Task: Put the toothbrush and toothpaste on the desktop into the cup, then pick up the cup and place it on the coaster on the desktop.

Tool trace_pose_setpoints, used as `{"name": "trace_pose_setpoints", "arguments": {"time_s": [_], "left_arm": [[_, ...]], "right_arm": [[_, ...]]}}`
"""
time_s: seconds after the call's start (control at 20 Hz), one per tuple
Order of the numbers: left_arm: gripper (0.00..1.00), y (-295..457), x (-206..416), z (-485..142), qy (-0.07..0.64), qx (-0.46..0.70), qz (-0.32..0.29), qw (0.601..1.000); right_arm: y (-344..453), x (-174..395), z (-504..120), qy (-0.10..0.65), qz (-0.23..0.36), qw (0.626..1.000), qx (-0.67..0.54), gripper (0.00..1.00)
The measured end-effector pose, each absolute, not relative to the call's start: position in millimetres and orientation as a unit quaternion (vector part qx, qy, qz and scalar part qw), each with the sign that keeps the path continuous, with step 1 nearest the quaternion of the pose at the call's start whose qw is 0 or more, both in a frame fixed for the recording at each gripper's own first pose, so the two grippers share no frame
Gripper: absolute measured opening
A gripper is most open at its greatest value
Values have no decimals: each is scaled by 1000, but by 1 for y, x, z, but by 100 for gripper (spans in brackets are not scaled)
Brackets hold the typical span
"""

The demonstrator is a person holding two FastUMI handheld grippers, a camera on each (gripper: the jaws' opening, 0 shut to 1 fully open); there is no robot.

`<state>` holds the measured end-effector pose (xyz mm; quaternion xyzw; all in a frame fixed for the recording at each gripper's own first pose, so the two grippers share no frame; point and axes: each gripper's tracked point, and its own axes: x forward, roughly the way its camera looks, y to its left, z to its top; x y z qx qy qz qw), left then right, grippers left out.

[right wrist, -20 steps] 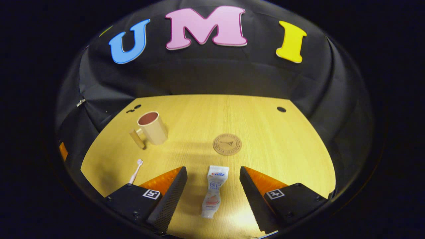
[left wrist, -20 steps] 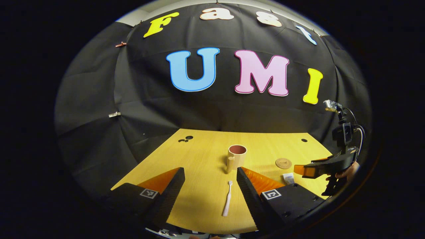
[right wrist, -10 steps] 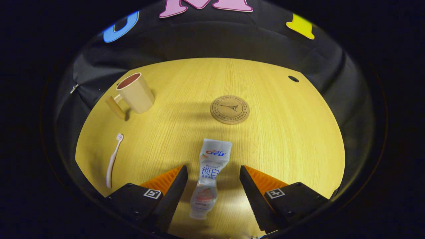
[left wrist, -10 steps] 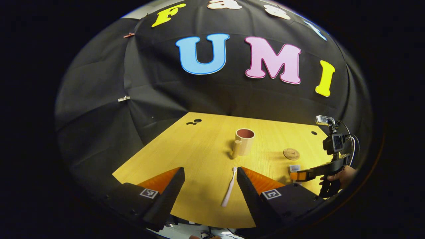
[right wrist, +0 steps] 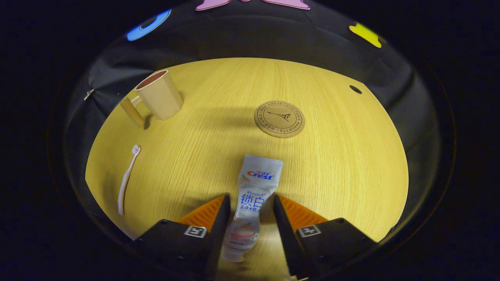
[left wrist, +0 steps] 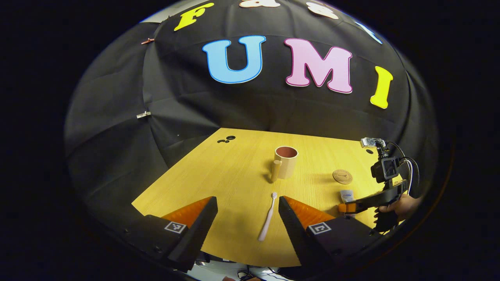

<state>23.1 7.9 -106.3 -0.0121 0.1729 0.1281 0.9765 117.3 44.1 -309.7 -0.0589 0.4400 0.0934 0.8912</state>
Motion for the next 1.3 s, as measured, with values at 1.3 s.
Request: {"name": "trace_pose_setpoints", "arguments": {"time_s": [1.3], "left_arm": [[94, -10, 87, -237, 391, -11, 49, 919]], "right_arm": [[-48, 65, -181, 332, 105, 938, 4, 29]]}}
